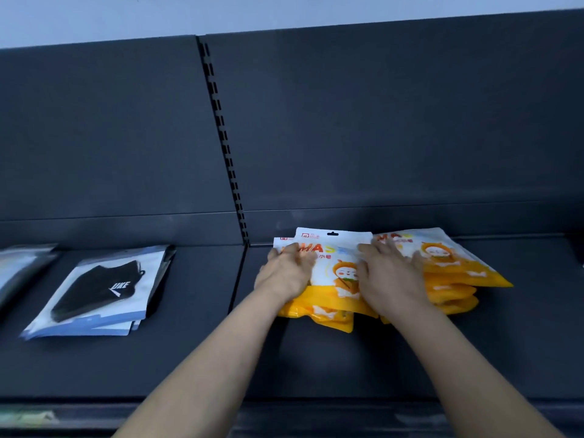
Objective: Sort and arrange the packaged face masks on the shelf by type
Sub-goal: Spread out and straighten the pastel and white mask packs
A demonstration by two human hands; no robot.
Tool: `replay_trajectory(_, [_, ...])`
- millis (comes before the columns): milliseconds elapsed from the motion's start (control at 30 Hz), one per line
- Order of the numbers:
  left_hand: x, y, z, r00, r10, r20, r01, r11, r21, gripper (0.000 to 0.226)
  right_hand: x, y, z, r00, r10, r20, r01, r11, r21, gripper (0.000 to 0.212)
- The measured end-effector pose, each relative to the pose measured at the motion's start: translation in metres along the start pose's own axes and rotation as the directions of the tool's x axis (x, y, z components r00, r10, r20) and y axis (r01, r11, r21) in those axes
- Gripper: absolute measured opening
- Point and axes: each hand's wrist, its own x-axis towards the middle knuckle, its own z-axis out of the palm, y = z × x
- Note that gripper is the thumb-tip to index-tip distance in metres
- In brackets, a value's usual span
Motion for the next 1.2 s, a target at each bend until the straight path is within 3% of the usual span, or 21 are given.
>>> replay_trajectory(267, [-0.027,-0.073,-0.067,0.942,-0.043,-0.334,0.044,0.999,-0.004,0.045,-0.007,-0.095,0.023,0.918,-0.397,0.012,0.392,0.912,0.123,0.04])
replay_trajectory(400, [-0.04,-0.131,-0.106,0.907,-0.147,-0.395,0.139,0.989,-0.049,0.045,-0.013,-0.157,0.035,0.858,-0.508,0.073,0.497,0.858,0.131,0.042])
replay_trajectory(667, [-0.05,-0.264,-0.178,0.858,-0.297,-0.42,0.309,0.95,-0.041,0.043,-0.023,-0.284,0.062,0.781,-0.606,0.155,0.572,0.792,0.215,0.044])
replay_trajectory(900, [-0.015,-0.328,-0.201,0.939,-0.243,-0.245,0.226,0.969,-0.095,0.057,-0.021,-0.357,0.098,0.819,-0.548,0.168,0.508,0.83,0.232,0.051])
replay_trajectory(1000, [-0.004,-0.328,-0.196,0.959,-0.179,-0.218,0.17,0.984,-0.059,0.057,-0.021,-0.359,0.106,0.858,-0.476,0.193,0.449,0.877,0.168,0.05])
replay_trajectory(1200, [0.002,-0.29,-0.168,0.991,-0.038,-0.126,0.037,0.999,-0.008,0.055,-0.025,-0.336,0.092,0.972,-0.232,0.046,0.229,0.971,0.064,0.033])
